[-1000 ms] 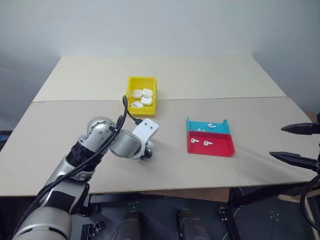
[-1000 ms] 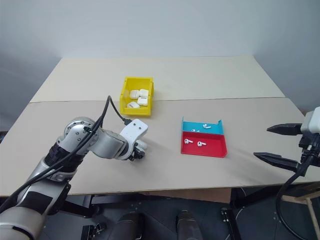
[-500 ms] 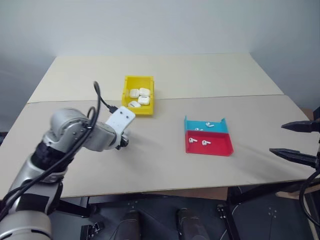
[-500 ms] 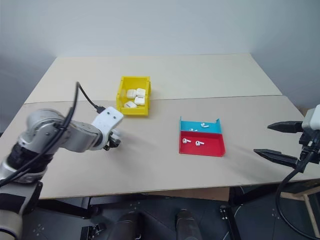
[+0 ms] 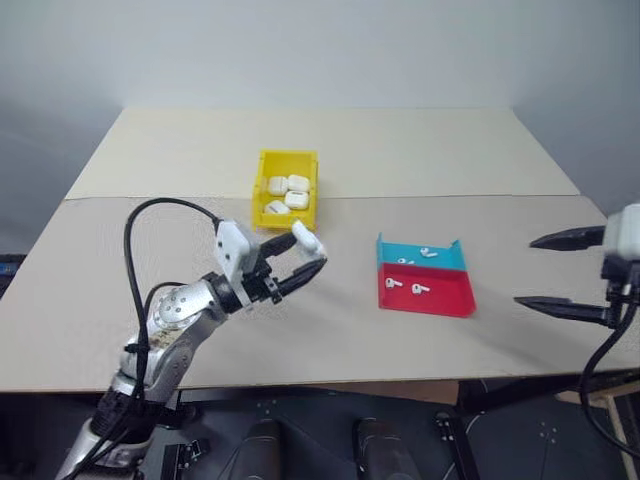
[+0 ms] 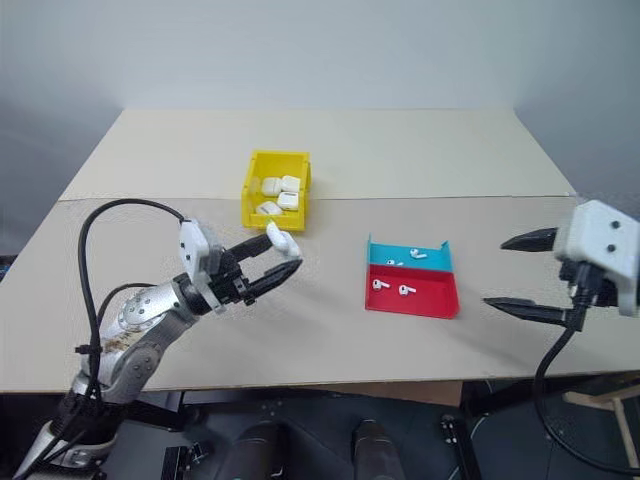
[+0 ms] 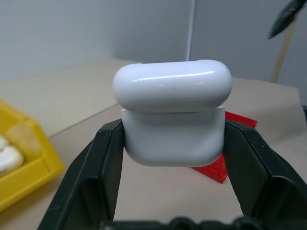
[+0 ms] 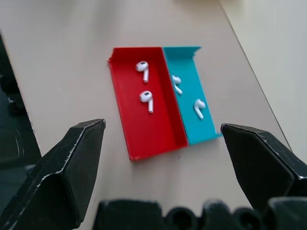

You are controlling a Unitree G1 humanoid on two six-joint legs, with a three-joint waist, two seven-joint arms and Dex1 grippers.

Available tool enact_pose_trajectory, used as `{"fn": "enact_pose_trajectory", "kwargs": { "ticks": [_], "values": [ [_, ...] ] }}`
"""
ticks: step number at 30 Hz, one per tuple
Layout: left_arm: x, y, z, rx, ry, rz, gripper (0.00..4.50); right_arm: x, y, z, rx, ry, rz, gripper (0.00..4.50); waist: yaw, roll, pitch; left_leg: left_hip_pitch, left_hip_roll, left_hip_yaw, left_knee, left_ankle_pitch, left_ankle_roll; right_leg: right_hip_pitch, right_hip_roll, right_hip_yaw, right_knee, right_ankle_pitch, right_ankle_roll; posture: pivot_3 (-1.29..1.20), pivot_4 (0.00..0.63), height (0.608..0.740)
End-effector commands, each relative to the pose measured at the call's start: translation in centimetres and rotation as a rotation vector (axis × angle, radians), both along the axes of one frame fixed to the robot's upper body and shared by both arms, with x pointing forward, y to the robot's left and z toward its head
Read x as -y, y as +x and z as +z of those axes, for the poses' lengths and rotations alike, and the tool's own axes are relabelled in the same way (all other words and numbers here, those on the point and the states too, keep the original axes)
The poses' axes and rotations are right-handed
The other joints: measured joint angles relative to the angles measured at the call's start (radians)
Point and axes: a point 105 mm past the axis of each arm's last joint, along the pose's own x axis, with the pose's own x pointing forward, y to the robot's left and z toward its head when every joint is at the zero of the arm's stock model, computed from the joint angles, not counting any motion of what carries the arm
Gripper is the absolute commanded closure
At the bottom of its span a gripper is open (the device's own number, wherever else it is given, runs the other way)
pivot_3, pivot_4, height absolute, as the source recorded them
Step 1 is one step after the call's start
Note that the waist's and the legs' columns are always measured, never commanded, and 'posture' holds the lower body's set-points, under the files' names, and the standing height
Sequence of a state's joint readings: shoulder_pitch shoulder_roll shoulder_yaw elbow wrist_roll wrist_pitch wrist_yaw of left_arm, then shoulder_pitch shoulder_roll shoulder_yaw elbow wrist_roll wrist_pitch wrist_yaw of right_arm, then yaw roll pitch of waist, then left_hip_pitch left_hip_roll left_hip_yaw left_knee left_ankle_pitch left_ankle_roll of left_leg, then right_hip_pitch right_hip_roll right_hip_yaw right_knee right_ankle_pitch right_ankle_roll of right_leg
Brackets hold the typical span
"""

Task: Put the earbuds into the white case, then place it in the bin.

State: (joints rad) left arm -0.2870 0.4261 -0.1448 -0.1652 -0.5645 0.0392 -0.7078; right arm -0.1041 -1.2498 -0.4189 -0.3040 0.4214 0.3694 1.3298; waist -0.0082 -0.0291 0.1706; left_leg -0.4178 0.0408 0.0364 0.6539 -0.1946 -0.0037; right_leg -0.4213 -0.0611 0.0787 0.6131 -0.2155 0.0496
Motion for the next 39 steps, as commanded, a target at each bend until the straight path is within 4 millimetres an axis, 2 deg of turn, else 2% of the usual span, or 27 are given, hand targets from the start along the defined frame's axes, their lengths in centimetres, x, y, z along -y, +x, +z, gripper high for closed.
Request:
{"fn": "enact_pose_trajectory", "kwargs": {
  "ticks": [1,4,8,10,15,18,22,25,32,39],
  "values": [
    [1.2,-1.1,-0.2,0.150,-0.004,-0.135,1.72,-0.8,0.1,-0.4,-0.018,-0.160,0.103,0.00,-0.001,0.000,0.000,-0.002,0.000,0.000,0.000,0.000,0.000,-0.001,0.000,0.000,0.000,0.000,0.000,0.00,0.150,0.740],
    [1.8,-1.3,-0.3,0.247,-0.124,-0.182,1.72,-1.3,0.9,-0.7,0.010,-0.269,0.177,0.00,-0.004,0.000,0.000,-0.004,0.000,0.000,0.001,0.000,0.001,-0.003,0.001,0.000,0.000,0.001,0.001,0.00,0.150,0.740],
    [2.9,-1.8,-0.8,0.282,-0.099,-0.271,1.72,-2.7,1.5,-1.2,-0.030,-0.330,0.262,0.00,-0.006,0.000,0.000,-0.005,0.001,-0.001,0.002,-0.001,0.002,-0.003,0.001,0.000,0.000,0.002,0.003,0.00,0.150,0.740],
    [2.9,-2.2,-0.8,0.311,-0.111,-0.308,1.72,-3.2,1.9,-1.4,-0.077,-0.347,0.254,0.00,-0.011,0.001,-0.001,-0.004,0.002,-0.001,0.002,-0.001,0.002,-0.003,0.002,0.000,0.000,0.003,0.004,0.00,0.150,0.740],
    [1.8,-3.0,-1.0,0.323,-0.124,-0.351,1.72,-4.9,4.9,-2.6,-0.171,-0.333,0.173,0.00,-0.014,0.001,-0.001,-0.004,0.003,-0.001,0.005,-0.001,0.002,-0.003,0.003,0.000,0.002,0.003,0.004,0.00,0.150,0.740],
    [1.4,-3.1,-1.4,0.315,-0.110,-0.322,1.72,-6.0,6.1,-3.4,-0.164,-0.349,0.177,0.61,-0.012,0.001,-0.001,-0.004,0.003,-0.001,0.006,-0.001,0.002,-0.003,0.003,0.000,0.003,0.003,0.003,0.00,0.150,0.740],
    [0.9,-3.5,-1.9,0.313,-0.096,-0.294,1.72,-7.0,6.7,-4.4,-0.169,-0.378,0.189,2.02,-0.001,0.002,-0.001,-0.005,0.003,-0.001,0.006,-0.001,0.003,-0.004,0.003,0.000,0.004,0.004,0.003,0.00,0.150,0.740],
    [0.5,-4.1,-2.4,0.301,-0.077,-0.293,1.72,-7.4,7.5,-5.4,-0.168,-0.412,0.170,2.02,-0.005,0.002,-0.001,-0.005,0.003,-0.001,0.006,-0.001,0.004,-0.004,0.003,-0.001,0.004,0.009,0.001,0.00,0.150,0.740],
    [1.0,-3.9,-2.5,0.305,-0.064,-0.253,1.72,-7.4,9.1,-7.4,-0.178,-0.461,0.104,2.02,-0.005,0.002,-0.001,-0.005,0.004,-0.001,0.007,-0.001,0.004,-0.004,0.003,-0.003,0.006,0.007,-0.004,0.00,0.150,0.740],
    [1.7,-3.7,-2.5,0.296,-0.076,-0.207,1.72,-7.5,10.3,-8.1,-0.169,-0.489,0.098,2.02,-0.006,0.002,-0.001,-0.003,0.004,-0.001,0.007,-0.001,0.004,-0.005,0.003,-0.003,0.011,0.008,-0.003,0.00,0.150,0.740]
  ]
}}
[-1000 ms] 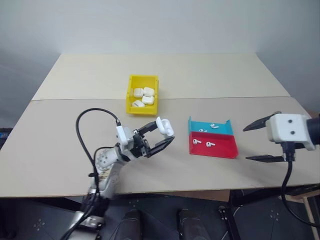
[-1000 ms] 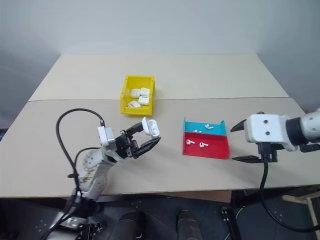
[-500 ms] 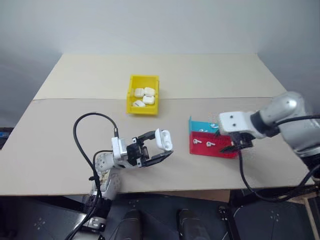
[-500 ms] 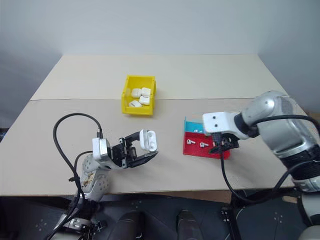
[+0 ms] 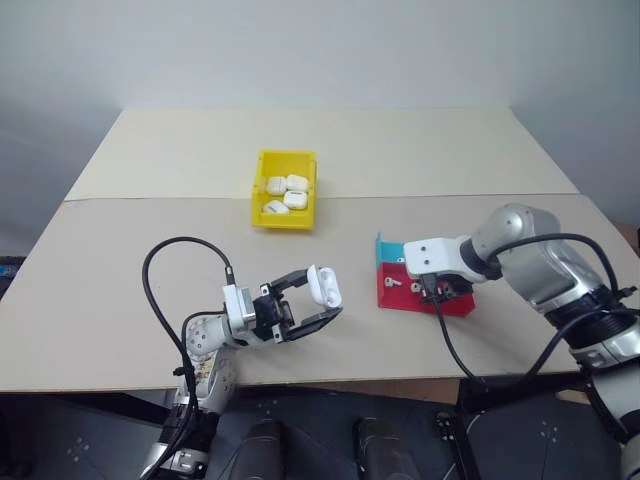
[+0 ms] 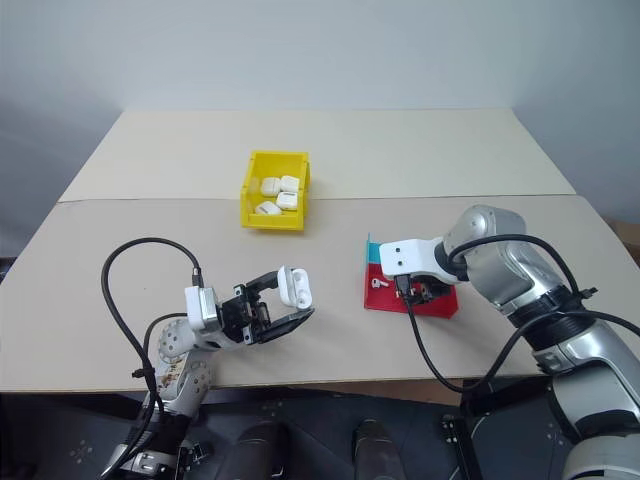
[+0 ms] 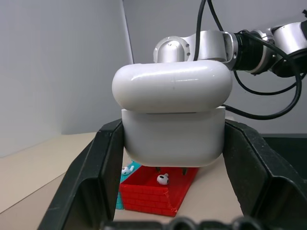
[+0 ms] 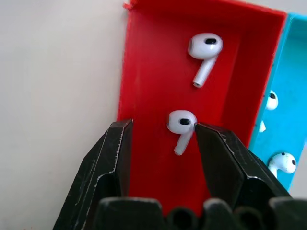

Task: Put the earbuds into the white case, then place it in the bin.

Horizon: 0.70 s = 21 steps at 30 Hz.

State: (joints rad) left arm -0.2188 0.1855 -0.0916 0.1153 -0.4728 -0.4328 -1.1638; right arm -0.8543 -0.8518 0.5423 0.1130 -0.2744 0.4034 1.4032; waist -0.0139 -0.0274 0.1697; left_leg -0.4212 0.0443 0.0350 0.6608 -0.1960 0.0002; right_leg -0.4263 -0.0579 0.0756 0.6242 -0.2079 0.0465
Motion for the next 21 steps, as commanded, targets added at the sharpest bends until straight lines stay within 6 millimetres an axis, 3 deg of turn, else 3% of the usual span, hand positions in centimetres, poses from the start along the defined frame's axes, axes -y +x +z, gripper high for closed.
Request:
{"fn": "enact_pose_trajectory", "kwargs": {
  "ticks": [1,21],
  "values": [
    [0.4,-0.6,0.9,0.045,-0.012,0.004,1.72,0.1,0.6,1.1,0.037,-0.014,0.012,2.02,0.000,0.000,0.000,0.000,0.000,0.000,0.000,0.000,0.000,0.000,0.000,0.000,0.001,0.000,0.000,0.00,0.150,0.740],
    [0.1,-1.3,0.2,-0.002,0.047,0.028,1.72,-0.5,2.1,0.5,-0.003,0.008,0.002,2.02,-0.005,0.000,0.000,0.001,0.001,-0.001,0.000,0.000,0.000,0.000,0.001,-0.002,0.002,0.000,0.000,0.00,0.150,0.740]
  ]
}}
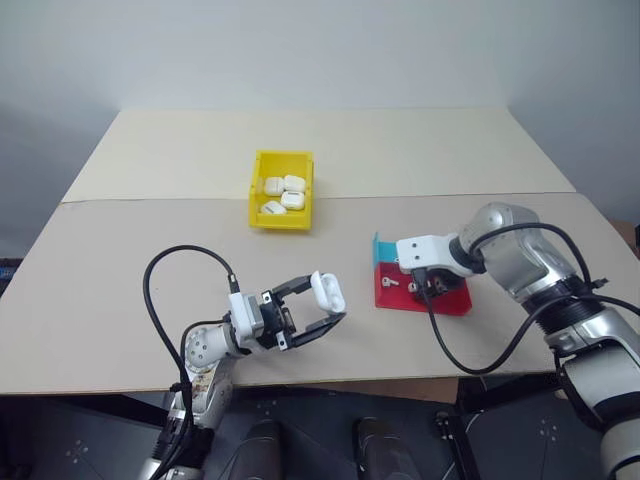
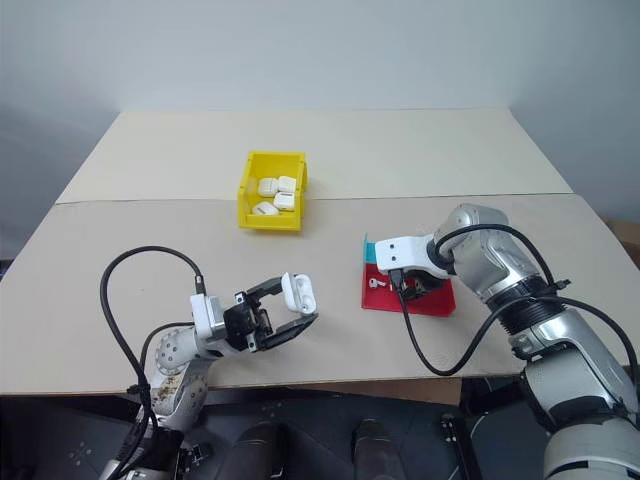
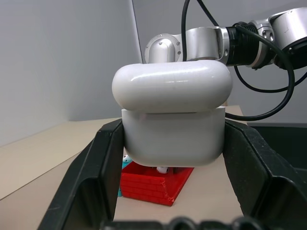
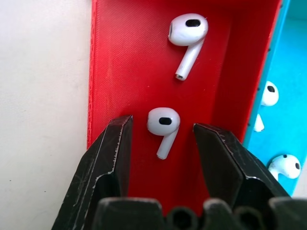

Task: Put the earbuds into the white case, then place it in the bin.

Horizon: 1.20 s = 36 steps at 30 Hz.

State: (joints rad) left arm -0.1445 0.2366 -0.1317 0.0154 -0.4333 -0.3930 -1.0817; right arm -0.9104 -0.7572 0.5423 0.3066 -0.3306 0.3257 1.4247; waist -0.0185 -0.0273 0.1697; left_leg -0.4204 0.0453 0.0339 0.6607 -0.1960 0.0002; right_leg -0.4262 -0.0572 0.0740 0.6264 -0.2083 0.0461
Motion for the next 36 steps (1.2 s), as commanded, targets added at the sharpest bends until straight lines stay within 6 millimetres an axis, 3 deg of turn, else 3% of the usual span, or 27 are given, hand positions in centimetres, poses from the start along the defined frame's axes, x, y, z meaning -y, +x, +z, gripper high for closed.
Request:
{"fn": "enact_pose_trajectory", "kwargs": {
  "ticks": [1,19,22,24,36],
  "values": [
    [0.12,-0.31,0.78,0.032,-0.006,-0.002,1.72,-0.30,0.68,1.48,0.040,0.011,0.016,2.02,0.000,0.000,0.000,0.000,0.000,0.000,0.000,0.000,0.000,0.000,0.000,0.000,0.000,0.000,0.000,0.00,0.150,0.740],
    [-0.15,-0.12,0.66,0.022,0.010,0.010,1.72,-0.10,0.81,1.31,0.040,-0.004,0.036,2.02,0.000,0.000,0.000,0.000,0.000,0.000,0.000,0.000,0.000,0.000,0.000,0.000,0.001,0.000,-0.001,0.00,0.150,0.740],
    [-0.15,-0.04,0.67,0.022,0.012,0.010,1.72,-0.20,0.71,1.30,0.036,-0.002,0.045,2.55,0.000,0.000,0.000,0.000,0.000,0.000,0.000,0.000,0.000,0.000,0.000,0.000,0.001,0.000,-0.001,0.00,0.150,0.740],
    [-0.14,0.01,0.65,0.020,0.016,0.011,1.72,-0.29,0.69,1.29,0.038,0.001,0.049,3.19,0.000,0.000,0.000,0.000,0.000,0.000,0.000,0.000,0.000,0.000,0.000,0.000,0.001,0.000,-0.001,0.00,0.150,0.740],
    [-0.20,0.05,0.63,0.017,0.025,0.010,1.72,-0.20,0.35,1.12,0.031,0.000,0.064,3.19,0.000,0.000,0.000,0.000,0.000,0.000,0.000,0.000,0.000,0.000,0.000,-0.001,0.001,-0.001,-0.002,0.00,0.150,0.740]
  ]
}}
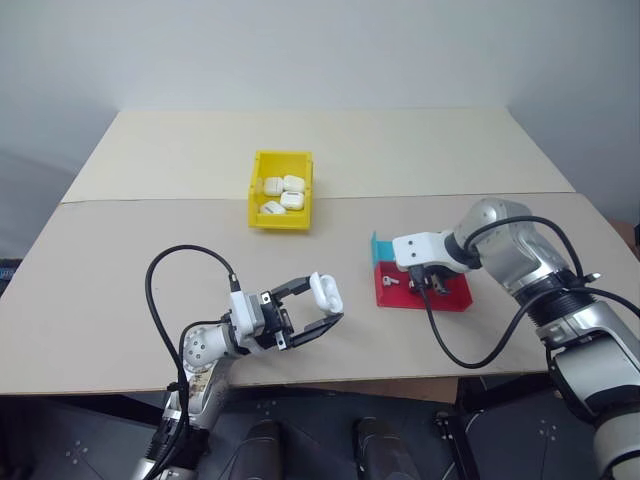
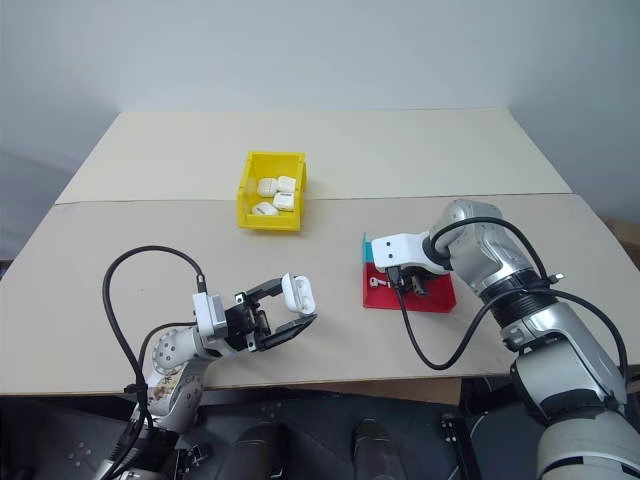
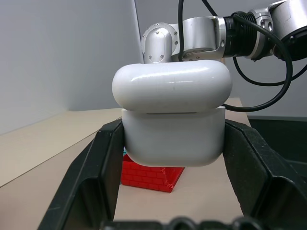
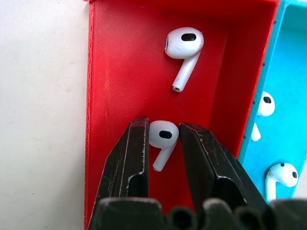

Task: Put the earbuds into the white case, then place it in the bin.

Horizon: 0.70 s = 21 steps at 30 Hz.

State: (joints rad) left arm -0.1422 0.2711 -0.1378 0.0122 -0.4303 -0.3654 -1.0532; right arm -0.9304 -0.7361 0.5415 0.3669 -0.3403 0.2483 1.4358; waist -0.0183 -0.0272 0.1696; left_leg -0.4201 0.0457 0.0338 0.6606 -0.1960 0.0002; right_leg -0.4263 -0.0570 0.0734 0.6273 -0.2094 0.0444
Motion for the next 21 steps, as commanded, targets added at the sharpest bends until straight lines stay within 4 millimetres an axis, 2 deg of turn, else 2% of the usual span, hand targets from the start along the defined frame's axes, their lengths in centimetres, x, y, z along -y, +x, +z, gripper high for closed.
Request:
{"fn": "enact_pose_trajectory", "kwargs": {
  "ticks": [1,3,13,18,21],
  "values": [
    [0.2,-0.2,1.0,0.050,-0.006,-0.010,1.72,0.0,0.0,1.2,0.033,0.010,0.020,3.38,0.000,0.000,0.000,0.000,0.000,0.000,0.000,0.000,0.000,0.000,0.000,0.000,0.000,0.000,0.000,0.00,0.150,0.740],
    [0.3,-0.2,1.1,0.050,-0.006,-0.010,1.72,0.0,0.0,1.3,0.037,0.014,0.020,3.73,0.000,0.000,0.000,0.000,0.000,0.000,0.000,0.000,0.000,0.000,0.000,0.000,0.000,0.000,0.000,0.00,0.150,0.740],
    [0.3,-0.2,1.2,0.049,-0.007,-0.016,1.72,-0.2,-0.6,2.1,0.051,0.052,0.016,3.73,0.001,0.000,0.000,0.000,0.000,0.000,0.000,0.000,0.000,0.000,0.000,0.000,0.000,0.000,0.000,0.00,0.150,0.740],
    [0.6,-0.1,2.2,0.055,-0.034,-0.023,1.72,-0.1,-1.3,4.9,0.121,0.157,-0.027,3.73,0.003,0.000,0.000,0.000,0.000,0.000,0.000,0.000,0.000,0.000,0.000,0.000,0.000,0.000,0.000,0.00,0.150,0.740],
    [0.7,-0.1,2.8,0.061,-0.043,-0.036,1.72,0.1,-2.0,8.1,0.196,0.288,-0.088,3.73,0.005,0.000,0.000,-0.001,0.000,-0.001,0.000,0.000,0.000,-0.001,0.000,-0.001,0.000,0.000,0.000,0.00,0.150,0.740]
  ]
}}
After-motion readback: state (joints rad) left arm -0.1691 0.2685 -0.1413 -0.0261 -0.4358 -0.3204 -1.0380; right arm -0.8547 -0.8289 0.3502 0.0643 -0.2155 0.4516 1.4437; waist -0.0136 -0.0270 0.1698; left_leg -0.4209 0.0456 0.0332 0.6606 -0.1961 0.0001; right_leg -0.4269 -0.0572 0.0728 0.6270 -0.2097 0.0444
